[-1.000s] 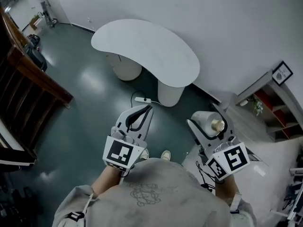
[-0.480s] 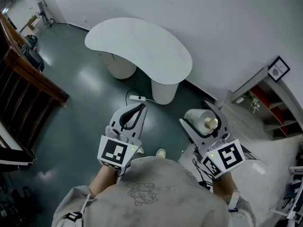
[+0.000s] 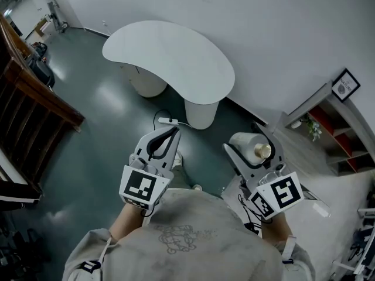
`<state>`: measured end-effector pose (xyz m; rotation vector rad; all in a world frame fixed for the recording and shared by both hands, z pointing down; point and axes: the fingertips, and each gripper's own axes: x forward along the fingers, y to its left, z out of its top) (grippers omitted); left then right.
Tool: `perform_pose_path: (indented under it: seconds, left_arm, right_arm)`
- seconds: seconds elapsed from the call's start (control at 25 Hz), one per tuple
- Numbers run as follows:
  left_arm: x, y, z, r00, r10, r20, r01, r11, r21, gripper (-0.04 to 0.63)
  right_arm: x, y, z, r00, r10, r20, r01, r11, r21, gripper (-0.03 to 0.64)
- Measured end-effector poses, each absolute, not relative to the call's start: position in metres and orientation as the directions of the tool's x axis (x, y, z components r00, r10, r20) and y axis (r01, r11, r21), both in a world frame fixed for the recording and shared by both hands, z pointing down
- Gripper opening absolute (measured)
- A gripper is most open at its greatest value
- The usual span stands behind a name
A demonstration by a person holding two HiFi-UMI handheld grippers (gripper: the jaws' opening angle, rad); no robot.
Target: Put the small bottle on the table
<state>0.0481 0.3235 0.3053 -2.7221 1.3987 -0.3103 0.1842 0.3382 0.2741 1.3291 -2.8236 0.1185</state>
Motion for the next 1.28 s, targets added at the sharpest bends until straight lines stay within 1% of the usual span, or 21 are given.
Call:
perform_pose_path:
  seconds: [0.24,0.4,0.56,0.96,1.28]
  left_arm:
    - [0.057,0.311,0.31,0.572,-0.81,0.127,-0.79,-0.586,-0.181,0.025]
    - [0.057,0.298,0.322,0.578,-0.805,0.133,-0.789,-0.593,-0.158,0.025]
    - [0.053,0.276,0.33,0.587,-0.798,0.136,-0.783,-0.602,-0.156,0.025]
    - [0.04,0.203,0.334,0.606,-0.783,0.14,-0.766,-0.622,-0.159,0.025]
    - [0.006,0.129,0.33,0.598,-0.786,0.16,-0.773,-0.618,-0.145,0.025]
  right_arm:
    - [0.189,0.328,0.279,-0.635,-0.771,0.034,-0.772,0.634,-0.043,0.336]
    - [0.179,0.32,0.288,-0.651,-0.757,0.053,-0.758,0.652,-0.005,0.337]
    - [0.171,0.302,0.297,-0.659,-0.748,0.074,-0.751,0.66,-0.01,0.337]
    - [0.151,0.235,0.307,-0.652,-0.748,0.123,-0.752,0.659,0.025,0.336]
    - [0.122,0.155,0.311,-0.652,-0.744,0.147,-0.751,0.66,0.006,0.337]
